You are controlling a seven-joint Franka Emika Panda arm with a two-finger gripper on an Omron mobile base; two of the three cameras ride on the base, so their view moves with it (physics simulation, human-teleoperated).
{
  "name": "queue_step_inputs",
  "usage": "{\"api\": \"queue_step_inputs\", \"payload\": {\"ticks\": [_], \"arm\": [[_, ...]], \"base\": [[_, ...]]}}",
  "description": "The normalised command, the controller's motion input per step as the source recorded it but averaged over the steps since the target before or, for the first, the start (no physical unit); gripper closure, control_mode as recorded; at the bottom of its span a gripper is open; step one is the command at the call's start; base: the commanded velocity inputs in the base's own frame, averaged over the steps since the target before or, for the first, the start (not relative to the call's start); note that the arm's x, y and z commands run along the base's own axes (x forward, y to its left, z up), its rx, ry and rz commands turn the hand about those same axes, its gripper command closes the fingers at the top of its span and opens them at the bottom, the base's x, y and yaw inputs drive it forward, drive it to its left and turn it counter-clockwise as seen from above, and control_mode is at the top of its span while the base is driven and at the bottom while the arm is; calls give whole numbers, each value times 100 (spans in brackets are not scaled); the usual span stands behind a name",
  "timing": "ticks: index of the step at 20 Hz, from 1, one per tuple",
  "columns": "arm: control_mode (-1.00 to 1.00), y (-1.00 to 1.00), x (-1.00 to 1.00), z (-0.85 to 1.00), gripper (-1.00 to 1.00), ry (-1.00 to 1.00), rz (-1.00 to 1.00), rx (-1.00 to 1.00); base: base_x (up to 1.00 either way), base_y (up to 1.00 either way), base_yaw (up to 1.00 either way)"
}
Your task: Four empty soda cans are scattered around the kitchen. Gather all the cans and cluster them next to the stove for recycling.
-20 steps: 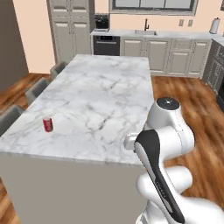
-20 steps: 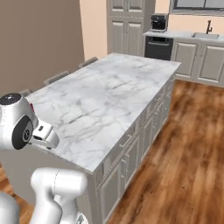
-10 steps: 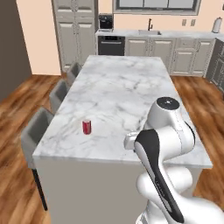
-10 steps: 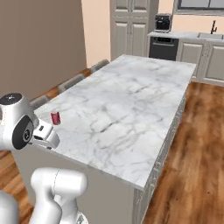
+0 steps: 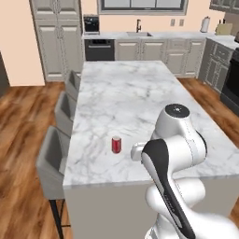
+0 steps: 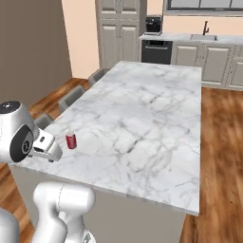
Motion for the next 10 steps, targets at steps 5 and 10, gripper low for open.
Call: {"api": "queue_step_inputs", "payload": {"ticks": [5,10], "arm": [[100,0,0,0,-100,0,0,0],[100,0,0,0,-100,0,0,0]], "base": [[97,-3,-29],[100,0,1]]}}
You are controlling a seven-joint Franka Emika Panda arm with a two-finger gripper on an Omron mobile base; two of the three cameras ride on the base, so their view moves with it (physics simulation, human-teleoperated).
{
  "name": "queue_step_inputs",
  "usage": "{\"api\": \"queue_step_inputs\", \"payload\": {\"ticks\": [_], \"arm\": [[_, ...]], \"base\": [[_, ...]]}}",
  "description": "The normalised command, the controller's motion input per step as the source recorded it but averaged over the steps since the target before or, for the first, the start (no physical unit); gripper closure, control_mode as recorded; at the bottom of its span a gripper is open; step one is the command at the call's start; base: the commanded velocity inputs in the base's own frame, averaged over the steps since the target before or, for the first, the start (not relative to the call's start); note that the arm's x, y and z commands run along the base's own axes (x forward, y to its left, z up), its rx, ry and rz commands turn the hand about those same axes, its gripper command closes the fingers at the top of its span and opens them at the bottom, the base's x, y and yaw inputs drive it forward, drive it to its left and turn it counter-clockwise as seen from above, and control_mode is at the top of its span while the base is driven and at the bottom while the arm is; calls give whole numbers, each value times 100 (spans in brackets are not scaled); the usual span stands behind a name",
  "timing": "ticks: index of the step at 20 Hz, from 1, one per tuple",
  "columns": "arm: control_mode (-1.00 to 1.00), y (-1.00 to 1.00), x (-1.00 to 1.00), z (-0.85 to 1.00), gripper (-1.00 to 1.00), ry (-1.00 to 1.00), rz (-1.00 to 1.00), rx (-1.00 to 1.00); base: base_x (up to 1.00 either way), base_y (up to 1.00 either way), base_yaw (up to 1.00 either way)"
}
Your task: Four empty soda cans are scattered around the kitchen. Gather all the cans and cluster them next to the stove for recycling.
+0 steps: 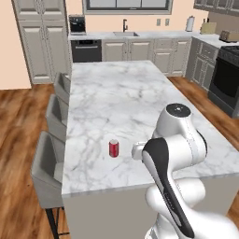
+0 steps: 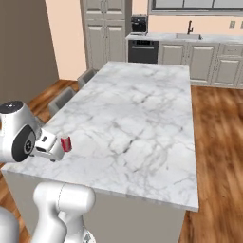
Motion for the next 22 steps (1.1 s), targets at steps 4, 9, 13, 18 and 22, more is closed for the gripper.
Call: {"api": "queue_step_inputs", "payload": {"ticks": [4,9,13,18,22], "arm": [[100,0,0,0,-100,0,0,0],[100,0,0,0,-100,0,0,0],[100,0,0,0,-100,0,0,0],[-100,0,0,0,-100,0,0,0],[-100,37,66,12,-100,-10,7,-11]], "base": [[87,-16,-13],[53,-3,-23],[0,0,0],[0,0,0],[0,0,0]]}}
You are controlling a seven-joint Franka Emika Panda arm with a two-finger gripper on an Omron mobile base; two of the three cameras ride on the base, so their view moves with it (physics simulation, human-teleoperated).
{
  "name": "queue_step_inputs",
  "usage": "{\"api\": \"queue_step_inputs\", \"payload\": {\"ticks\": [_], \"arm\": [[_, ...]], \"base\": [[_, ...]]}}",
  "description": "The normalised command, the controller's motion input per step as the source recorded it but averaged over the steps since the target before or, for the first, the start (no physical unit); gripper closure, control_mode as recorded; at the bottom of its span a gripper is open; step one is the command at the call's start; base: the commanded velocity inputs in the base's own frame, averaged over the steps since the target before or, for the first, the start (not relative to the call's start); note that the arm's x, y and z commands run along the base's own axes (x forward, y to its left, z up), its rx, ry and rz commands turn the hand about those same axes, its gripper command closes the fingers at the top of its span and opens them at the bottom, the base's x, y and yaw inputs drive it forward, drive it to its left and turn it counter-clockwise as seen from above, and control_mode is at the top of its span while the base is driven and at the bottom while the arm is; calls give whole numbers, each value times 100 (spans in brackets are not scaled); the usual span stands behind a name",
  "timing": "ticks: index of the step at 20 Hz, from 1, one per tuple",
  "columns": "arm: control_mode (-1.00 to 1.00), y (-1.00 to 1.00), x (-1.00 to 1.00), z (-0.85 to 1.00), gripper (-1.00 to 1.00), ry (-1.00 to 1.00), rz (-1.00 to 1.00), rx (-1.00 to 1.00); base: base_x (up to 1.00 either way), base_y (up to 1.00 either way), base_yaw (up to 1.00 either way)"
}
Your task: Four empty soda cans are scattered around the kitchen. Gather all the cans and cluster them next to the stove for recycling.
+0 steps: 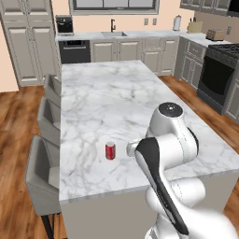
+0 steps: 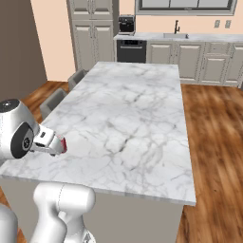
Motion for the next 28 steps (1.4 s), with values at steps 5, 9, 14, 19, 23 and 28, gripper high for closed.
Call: {"api": "queue_step_inputs", "payload": {"ticks": [5,9,14,19,23,28], "arm": [[-100,32,53,14,-100,-13,29,-17],[-100,-33,5,-11,-100,1,12,3],[-100,-7,8,-4,-100,-2,32,6],[-100,2,8,5,-100,-3,22,1],[-100,12,60,-17,-100,-3,-9,0],[-100,18,56,-5,-100,0,-35,0]], "base": [[0,0,0],[0,0,0],[0,0,0],[0,0,0],[0,0,0],[0,0,0]]}}
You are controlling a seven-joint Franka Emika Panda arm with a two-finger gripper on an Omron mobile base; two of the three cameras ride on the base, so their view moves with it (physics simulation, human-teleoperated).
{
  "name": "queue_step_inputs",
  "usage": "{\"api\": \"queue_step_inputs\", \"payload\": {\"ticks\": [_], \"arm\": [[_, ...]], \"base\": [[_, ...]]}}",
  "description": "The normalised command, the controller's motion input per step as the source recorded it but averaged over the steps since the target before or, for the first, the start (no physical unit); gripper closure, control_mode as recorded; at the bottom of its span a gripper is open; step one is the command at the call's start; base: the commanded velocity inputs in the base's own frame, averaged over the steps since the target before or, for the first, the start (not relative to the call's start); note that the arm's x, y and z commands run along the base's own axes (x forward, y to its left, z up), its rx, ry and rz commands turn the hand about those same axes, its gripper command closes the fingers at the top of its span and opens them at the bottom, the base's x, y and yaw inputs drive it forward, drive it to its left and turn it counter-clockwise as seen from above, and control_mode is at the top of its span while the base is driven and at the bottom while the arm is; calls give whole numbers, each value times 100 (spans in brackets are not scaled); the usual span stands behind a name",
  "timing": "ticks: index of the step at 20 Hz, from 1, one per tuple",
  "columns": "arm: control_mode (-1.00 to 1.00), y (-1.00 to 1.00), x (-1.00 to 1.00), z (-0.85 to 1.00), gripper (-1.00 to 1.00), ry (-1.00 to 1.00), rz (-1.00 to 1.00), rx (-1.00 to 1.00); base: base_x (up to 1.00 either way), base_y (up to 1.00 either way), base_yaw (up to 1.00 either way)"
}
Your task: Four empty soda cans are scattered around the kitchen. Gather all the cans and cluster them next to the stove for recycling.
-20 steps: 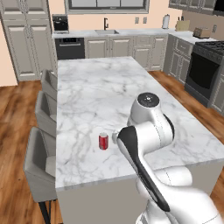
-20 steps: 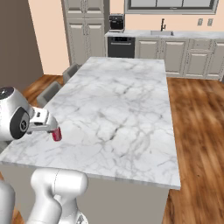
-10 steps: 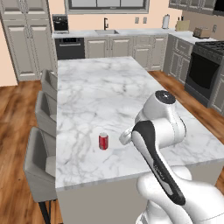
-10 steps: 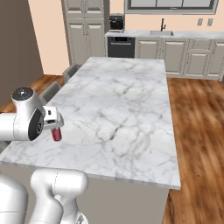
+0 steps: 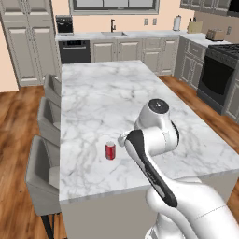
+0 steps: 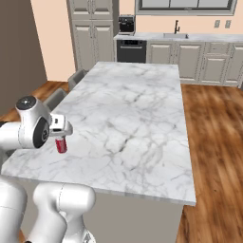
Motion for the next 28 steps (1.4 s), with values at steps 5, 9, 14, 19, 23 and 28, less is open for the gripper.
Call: {"api": "queue_step_inputs", "payload": {"ticks": [5,9,14,19,23,28], "arm": [[-100,1,8,12,-100,9,-19,15],[-100,-6,0,9,-100,25,-1,22],[-100,-3,10,-10,-100,17,1,13],[-100,25,50,-31,-100,6,0,-4],[-100,42,58,-32,-100,0,-3,-7],[-100,38,41,-28,-100,0,-3,-5]], "base": [[0,0,0],[0,0,0],[0,0,0],[0,0,0],[0,0,0],[0,0,0]]}}
